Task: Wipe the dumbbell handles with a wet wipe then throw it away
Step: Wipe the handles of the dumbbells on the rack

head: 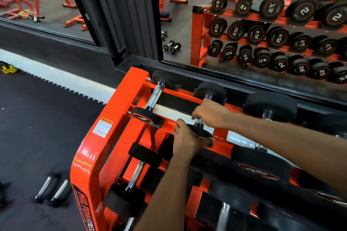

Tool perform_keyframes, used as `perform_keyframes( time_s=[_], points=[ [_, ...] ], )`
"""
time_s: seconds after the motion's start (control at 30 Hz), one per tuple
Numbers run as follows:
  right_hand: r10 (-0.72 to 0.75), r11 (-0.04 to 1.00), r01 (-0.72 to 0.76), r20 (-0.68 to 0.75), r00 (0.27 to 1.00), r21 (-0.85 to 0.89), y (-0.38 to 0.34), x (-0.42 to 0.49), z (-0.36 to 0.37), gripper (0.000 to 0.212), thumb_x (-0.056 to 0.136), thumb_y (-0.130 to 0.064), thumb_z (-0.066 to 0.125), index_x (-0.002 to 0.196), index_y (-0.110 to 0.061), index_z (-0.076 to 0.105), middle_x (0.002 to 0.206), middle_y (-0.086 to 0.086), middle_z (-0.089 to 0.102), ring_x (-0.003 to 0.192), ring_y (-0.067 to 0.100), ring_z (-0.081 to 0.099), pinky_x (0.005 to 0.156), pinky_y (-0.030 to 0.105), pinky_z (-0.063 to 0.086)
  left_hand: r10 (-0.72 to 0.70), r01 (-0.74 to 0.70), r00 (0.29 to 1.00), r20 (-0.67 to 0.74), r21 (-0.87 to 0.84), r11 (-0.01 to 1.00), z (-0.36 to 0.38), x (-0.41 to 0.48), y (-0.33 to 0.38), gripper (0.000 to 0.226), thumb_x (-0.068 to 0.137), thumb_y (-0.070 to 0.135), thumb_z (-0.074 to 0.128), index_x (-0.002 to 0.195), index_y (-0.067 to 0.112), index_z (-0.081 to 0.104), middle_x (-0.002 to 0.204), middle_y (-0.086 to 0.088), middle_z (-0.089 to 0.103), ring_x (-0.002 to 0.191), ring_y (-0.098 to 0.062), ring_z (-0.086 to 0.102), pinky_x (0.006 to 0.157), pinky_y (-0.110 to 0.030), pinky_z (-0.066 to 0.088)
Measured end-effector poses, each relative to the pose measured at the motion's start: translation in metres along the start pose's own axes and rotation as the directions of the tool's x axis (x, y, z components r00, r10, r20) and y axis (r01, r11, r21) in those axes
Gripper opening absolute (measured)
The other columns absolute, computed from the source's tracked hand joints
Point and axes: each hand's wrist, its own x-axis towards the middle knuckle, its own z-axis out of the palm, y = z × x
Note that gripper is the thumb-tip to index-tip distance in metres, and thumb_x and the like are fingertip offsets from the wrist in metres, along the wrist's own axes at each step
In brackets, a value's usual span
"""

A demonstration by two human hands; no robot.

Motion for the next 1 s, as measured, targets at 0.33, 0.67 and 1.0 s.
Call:
perform_keyframes(
  time_s=[0.33,0.67,1.0],
  points=[
    [0.012,0.976,-0.005,-0.032,0.999,0.216,0.007,-0.005,-0.002,0.041,0.087,-0.001,0.055,0.114,-0.027,0.070,0.103,-0.005,0.073,0.091,0.013,0.065,0.089,0.032,0.053,0.003,-0.003,1.000,0.015,0.006,1.000,0.000,0.001,-0.001,0.108,0.039,0.055,0.098,0.118,0.016,0.036,0.124,-0.004,0.049,0.117,-0.027,0.046,0.096,-0.049,0.050],
    [-0.041,0.987,0.056,-0.105,0.994,0.147,0.010,-0.008,0.001,0.043,0.083,0.000,0.055,0.109,-0.029,0.071,0.102,-0.011,0.073,0.103,0.007,0.063,0.122,0.036,0.013,0.034,-0.034,0.999,0.007,-0.020,0.999,-0.001,0.000,-0.004,0.104,0.040,0.050,0.100,0.112,0.017,0.032,0.119,-0.004,0.048,0.114,-0.027,0.047,0.093,-0.047,0.051],
    [0.259,0.889,-0.182,-0.134,0.957,0.420,-0.005,-0.051,-0.005,0.053,0.081,0.007,0.049,0.104,-0.033,0.075,0.108,-0.008,0.073,0.093,0.012,0.066,0.077,0.031,0.055,0.046,-0.047,0.998,0.050,0.008,0.999,-0.006,0.003,-0.006,0.108,0.042,0.051,0.099,0.116,0.019,0.028,0.126,-0.004,0.046,0.121,-0.026,0.046,0.100,-0.044,0.048]
  ],
)
